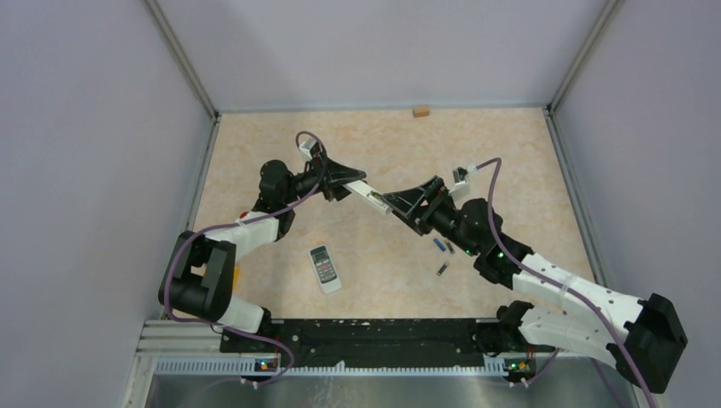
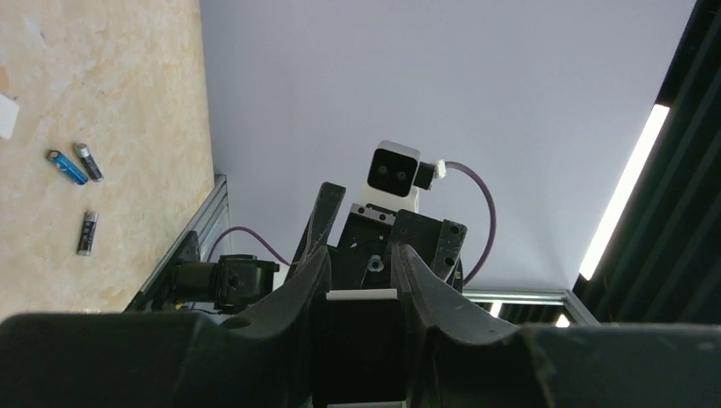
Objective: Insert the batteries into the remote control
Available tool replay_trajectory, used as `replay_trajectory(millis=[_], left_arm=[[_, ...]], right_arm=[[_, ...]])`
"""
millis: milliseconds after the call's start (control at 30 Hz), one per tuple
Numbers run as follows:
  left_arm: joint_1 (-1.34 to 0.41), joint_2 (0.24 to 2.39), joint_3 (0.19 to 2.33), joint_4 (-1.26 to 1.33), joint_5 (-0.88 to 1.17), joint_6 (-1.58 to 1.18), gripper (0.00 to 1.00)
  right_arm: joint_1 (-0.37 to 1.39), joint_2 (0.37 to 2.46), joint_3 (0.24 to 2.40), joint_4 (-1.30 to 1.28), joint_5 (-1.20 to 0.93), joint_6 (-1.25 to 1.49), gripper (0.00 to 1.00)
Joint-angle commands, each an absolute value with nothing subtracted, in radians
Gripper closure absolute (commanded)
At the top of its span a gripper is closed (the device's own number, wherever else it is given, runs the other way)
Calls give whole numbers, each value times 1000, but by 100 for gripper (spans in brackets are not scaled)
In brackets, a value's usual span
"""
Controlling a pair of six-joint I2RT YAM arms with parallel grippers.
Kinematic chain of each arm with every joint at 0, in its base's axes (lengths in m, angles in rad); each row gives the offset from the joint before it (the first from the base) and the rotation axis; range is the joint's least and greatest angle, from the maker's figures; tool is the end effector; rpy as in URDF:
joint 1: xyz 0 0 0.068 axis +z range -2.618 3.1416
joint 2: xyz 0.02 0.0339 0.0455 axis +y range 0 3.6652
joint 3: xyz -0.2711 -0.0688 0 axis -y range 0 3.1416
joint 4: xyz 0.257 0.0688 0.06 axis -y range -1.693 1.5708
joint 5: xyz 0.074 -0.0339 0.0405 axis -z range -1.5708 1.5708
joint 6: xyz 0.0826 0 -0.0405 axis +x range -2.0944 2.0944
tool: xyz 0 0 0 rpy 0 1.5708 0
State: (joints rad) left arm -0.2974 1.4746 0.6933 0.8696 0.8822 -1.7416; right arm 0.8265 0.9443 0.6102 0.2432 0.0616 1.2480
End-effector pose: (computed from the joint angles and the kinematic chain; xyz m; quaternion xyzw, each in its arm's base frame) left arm 0.3109 -0.1620 0.2561 -0.1672 0.6663 -0.7192 0.1038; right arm 0.1930 0.2020 0.2913 0.1747 0.7175 0.5687 0.3623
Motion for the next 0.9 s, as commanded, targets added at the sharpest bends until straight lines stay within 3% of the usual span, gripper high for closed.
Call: replay_trajectory(millis=[0, 633, 867], left_arm=[[-302, 1457, 692, 994, 889, -1792, 100], [-307, 1439, 684, 1011, 884, -1806, 100], [-318, 1450, 692, 1029, 883, -1806, 100]], right_arm=[[814, 926, 590, 433, 30, 1298, 18], [793, 1008, 532, 632, -34, 1386, 57], [787, 1034, 522, 671, -45, 1398, 66]])
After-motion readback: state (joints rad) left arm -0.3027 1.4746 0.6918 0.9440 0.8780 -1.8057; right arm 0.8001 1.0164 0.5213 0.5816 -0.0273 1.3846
